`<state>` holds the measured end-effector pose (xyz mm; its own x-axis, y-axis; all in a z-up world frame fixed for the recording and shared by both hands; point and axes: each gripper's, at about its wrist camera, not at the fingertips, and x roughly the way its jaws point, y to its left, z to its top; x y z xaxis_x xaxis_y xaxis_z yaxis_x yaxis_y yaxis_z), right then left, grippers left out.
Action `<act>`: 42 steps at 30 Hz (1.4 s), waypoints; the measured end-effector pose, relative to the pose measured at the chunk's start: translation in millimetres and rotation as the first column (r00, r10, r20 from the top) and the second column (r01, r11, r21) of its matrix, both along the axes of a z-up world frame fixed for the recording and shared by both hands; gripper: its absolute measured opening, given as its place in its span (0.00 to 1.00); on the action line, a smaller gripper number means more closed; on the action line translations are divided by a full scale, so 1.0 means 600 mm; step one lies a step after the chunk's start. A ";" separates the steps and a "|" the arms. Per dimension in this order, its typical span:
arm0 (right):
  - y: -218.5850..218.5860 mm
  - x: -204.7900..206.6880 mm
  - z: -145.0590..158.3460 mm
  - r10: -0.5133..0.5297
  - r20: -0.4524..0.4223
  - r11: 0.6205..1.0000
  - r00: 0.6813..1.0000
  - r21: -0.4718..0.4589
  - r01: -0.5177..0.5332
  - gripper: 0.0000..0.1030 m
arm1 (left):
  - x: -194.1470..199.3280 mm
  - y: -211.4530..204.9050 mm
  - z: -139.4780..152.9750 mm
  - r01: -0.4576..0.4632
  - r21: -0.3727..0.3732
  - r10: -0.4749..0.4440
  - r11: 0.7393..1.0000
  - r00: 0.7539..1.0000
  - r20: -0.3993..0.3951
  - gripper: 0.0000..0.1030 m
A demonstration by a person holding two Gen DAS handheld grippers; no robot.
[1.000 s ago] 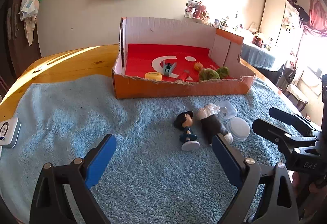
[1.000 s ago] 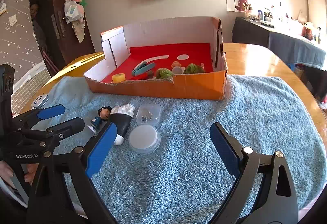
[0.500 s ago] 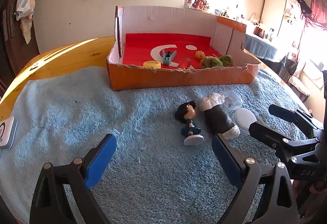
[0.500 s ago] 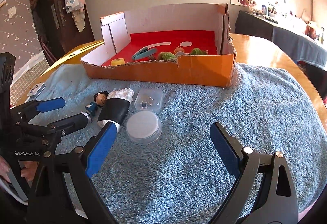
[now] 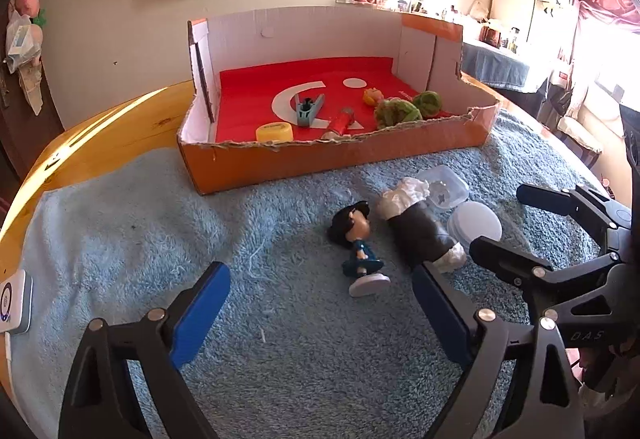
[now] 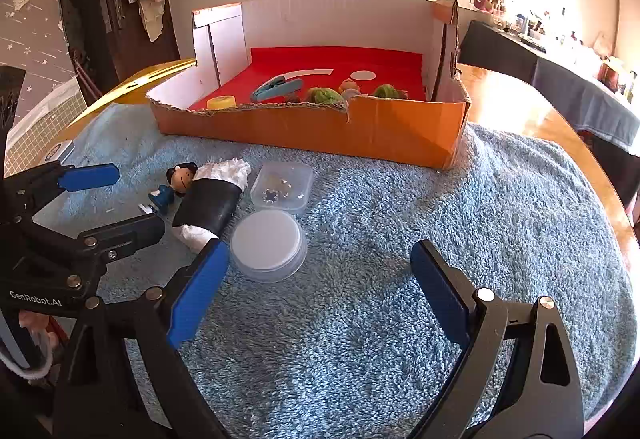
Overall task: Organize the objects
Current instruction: 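Move the left tool to the black-haired boy figurine while the right tool approaches the white round lid, then grasp the boy figurine with the left tool while the right tool closes around the white lid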
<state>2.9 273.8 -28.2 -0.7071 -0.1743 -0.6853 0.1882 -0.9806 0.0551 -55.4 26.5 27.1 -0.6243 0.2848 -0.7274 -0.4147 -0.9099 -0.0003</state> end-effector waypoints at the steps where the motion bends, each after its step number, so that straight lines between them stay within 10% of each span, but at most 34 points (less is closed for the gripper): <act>1: 0.000 -0.002 -0.001 0.001 0.004 1.000 1.000 0.004 -0.001 0.91 | -0.003 0.002 -0.001 0.007 -0.004 -0.007 1.000 1.000 0.004 0.89; 14: -0.014 -0.022 0.000 0.042 0.022 0.998 0.999 0.038 -0.043 0.81 | -0.029 0.017 -0.003 0.050 -0.007 -0.050 0.999 0.999 0.014 0.67; 30: -0.033 -0.009 -0.004 0.114 -0.029 0.993 0.993 0.041 -0.112 0.38 | -0.019 0.026 -0.004 0.092 0.035 -0.092 0.995 0.996 0.001 0.29; 42: -0.032 0.002 0.006 0.122 -0.058 0.992 0.991 -0.015 -0.123 0.38 | -0.012 0.014 0.003 0.078 0.081 -0.079 0.994 0.997 0.008 0.24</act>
